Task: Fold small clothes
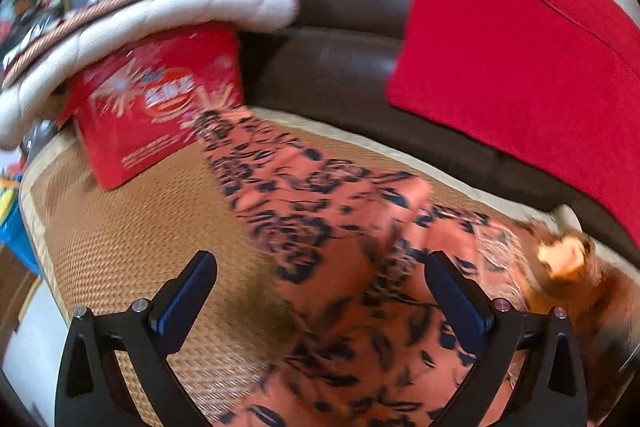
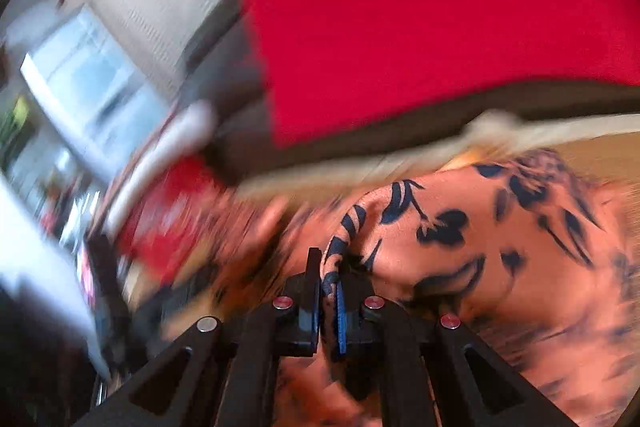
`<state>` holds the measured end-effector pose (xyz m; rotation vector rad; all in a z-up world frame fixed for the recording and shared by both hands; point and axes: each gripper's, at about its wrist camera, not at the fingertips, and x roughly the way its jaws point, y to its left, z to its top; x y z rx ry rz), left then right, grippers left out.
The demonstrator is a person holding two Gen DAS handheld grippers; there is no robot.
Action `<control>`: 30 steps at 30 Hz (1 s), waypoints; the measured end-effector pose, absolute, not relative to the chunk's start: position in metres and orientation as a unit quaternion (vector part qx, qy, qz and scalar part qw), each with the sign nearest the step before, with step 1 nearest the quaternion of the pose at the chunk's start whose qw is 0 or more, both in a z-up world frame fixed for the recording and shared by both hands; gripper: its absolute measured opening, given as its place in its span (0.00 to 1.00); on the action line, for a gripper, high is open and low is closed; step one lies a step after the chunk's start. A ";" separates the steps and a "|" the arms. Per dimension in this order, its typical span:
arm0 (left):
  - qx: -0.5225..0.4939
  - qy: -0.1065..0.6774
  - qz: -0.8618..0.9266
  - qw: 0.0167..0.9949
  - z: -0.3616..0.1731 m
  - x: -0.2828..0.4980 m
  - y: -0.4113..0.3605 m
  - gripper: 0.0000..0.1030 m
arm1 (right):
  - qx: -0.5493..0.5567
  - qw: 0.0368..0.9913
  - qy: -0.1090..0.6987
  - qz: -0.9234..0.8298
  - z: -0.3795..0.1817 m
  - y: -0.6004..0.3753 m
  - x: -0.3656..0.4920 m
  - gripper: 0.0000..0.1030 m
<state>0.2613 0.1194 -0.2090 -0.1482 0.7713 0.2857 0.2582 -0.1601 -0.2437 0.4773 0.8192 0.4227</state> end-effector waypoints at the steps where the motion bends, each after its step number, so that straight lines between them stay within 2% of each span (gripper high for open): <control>1: -0.079 0.378 0.141 0.912 -0.211 0.263 0.128 1.00 | 0.215 0.853 0.424 0.217 -0.258 -0.141 0.261 0.11; 5: -0.098 0.414 0.120 0.897 -0.221 0.270 0.138 1.00 | 0.199 0.777 0.549 0.233 -0.316 -0.110 0.266 0.12; 9: -0.079 0.415 0.073 0.903 -0.221 0.273 0.119 1.00 | 0.290 0.747 0.544 0.248 -0.322 -0.155 0.267 0.16; 10: -0.076 0.417 0.056 0.904 -0.221 0.274 0.114 1.00 | 0.304 0.750 0.531 0.252 -0.317 -0.164 0.267 0.23; 12: -0.068 0.418 0.007 0.906 -0.220 0.276 0.094 1.00 | 0.322 0.768 0.490 0.258 -0.298 -0.184 0.263 0.54; 13: -0.064 0.420 -0.010 0.905 -0.220 0.275 0.086 1.00 | 0.335 0.775 0.467 0.262 -0.293 -0.198 0.260 0.84; 14: -0.055 0.431 -0.048 0.899 -0.224 0.278 0.072 1.00 | 0.349 0.780 0.447 0.263 -0.286 -0.212 0.258 0.86; 16: -0.047 0.450 -0.084 0.888 -0.231 0.285 0.054 1.00 | 0.390 0.790 0.401 0.252 -0.283 -0.239 0.254 0.86; 18: -0.047 0.473 -0.116 0.872 -0.242 0.294 0.035 1.00 | 0.412 0.790 0.407 0.200 -0.291 -0.265 0.258 0.85; 19: -0.052 0.482 -0.127 0.866 -0.247 0.298 0.030 1.00 | 0.422 0.789 0.413 0.169 -0.299 -0.276 0.259 0.80; 20: -0.060 0.489 -0.136 0.860 -0.250 0.302 0.025 0.99 | 0.429 0.786 0.420 0.147 -0.306 -0.282 0.258 0.71; 21: -0.067 0.497 -0.140 0.854 -0.254 0.307 0.020 0.99 | 0.436 0.781 0.433 0.117 -0.315 -0.291 0.258 0.67; 23: -0.085 0.509 -0.144 0.844 -0.261 0.317 0.017 0.97 | 0.445 0.775 0.440 0.083 -0.323 -0.305 0.255 0.43; 24: -0.093 0.518 -0.149 0.837 -0.264 0.322 0.015 0.93 | 0.446 0.774 0.444 0.073 -0.325 -0.306 0.254 0.36; 25: -0.101 0.528 -0.156 0.828 -0.270 0.327 0.013 0.88 | 0.444 0.773 0.448 0.067 -0.327 -0.308 0.256 0.35; 27: -0.130 0.553 -0.172 0.805 -0.282 0.338 0.012 0.66 | 0.444 0.772 0.449 0.071 -0.332 -0.313 0.256 0.34; 30: -0.148 0.558 -0.183 0.795 -0.288 0.348 0.011 0.65 | 0.440 0.773 0.451 0.074 -0.338 -0.317 0.252 0.31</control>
